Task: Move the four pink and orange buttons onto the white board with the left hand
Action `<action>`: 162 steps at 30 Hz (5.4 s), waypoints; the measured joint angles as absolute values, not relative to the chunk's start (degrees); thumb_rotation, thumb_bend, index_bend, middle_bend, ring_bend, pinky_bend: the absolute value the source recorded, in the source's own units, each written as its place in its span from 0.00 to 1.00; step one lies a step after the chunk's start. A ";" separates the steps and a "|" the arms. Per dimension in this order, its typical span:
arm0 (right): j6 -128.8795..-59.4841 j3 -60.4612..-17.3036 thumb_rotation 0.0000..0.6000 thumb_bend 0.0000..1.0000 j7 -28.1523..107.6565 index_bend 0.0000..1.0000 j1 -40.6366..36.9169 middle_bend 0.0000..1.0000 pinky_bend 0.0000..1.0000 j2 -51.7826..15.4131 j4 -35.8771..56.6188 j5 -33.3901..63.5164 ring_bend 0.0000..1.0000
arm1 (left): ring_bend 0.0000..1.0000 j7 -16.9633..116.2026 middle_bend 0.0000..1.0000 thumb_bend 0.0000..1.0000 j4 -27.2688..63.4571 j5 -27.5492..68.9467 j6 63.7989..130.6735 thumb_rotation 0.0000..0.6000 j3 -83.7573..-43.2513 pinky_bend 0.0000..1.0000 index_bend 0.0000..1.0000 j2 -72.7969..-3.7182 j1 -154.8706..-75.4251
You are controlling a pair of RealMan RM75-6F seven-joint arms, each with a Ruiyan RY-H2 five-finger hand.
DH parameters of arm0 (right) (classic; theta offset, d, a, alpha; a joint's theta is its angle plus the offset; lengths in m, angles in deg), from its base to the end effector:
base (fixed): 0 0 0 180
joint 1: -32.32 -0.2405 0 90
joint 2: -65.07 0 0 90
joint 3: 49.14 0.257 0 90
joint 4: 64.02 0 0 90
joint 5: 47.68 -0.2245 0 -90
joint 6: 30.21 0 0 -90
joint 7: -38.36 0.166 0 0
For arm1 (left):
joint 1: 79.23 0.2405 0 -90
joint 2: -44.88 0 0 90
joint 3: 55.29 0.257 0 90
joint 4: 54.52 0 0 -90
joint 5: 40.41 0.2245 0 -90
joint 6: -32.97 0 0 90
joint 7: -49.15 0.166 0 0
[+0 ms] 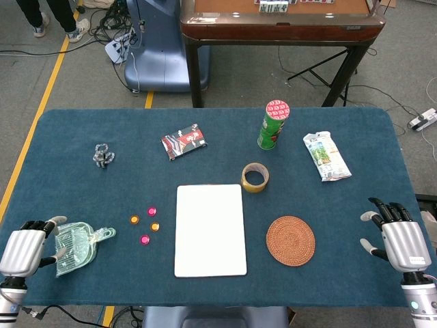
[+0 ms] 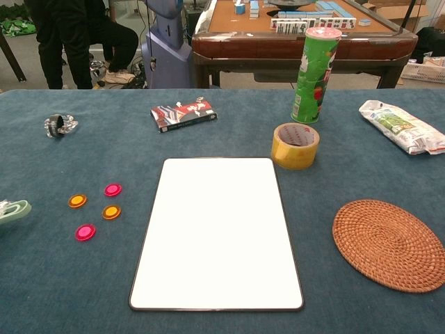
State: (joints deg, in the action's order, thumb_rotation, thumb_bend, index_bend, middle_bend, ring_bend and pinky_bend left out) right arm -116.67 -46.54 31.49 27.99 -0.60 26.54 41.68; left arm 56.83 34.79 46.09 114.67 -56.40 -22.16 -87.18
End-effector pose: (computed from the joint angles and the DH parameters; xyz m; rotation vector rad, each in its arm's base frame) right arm -0.3131 -0.2004 0.1394 1.4549 -0.7735 0.8491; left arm -0.3176 0.2147 0.1201 -1.5164 -0.8204 -0.7938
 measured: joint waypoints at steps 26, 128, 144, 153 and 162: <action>-116.72 -46.40 1.00 0.01 33.68 0.40 28.15 0.25 0.32 0.45 27.20 41.51 0.24 | 1.00 54.13 1.00 0.20 45.94 53.61 104.40 1.00 -54.50 1.00 0.46 -18.50 -95.26; -113.33 -46.91 1.00 0.01 34.50 0.40 27.25 0.26 0.32 1.77 28.27 39.69 0.24 | 1.00 82.09 1.00 0.28 37.62 21.65 84.45 1.00 -53.88 1.00 0.56 -36.21 -116.41; -113.47 -46.90 1.00 0.01 34.74 0.40 27.32 0.26 0.32 1.96 28.36 39.68 0.24 | 1.00 82.67 1.00 0.33 36.90 20.43 84.73 1.00 -53.63 1.00 0.60 -37.36 -117.09; -113.64 -46.85 1.00 0.01 34.96 0.40 27.38 0.26 0.32 2.08 28.40 39.65 0.24 | 1.00 83.11 1.00 0.36 37.55 20.37 85.40 1.00 -53.54 1.00 0.62 -37.30 -117.30; -113.92 -46.87 1.00 0.01 35.33 0.40 27.50 0.26 0.32 2.24 28.44 39.85 0.24 | 1.00 85.01 1.00 0.36 42.06 21.16 86.78 1.00 -53.99 1.00 0.63 -36.05 -118.12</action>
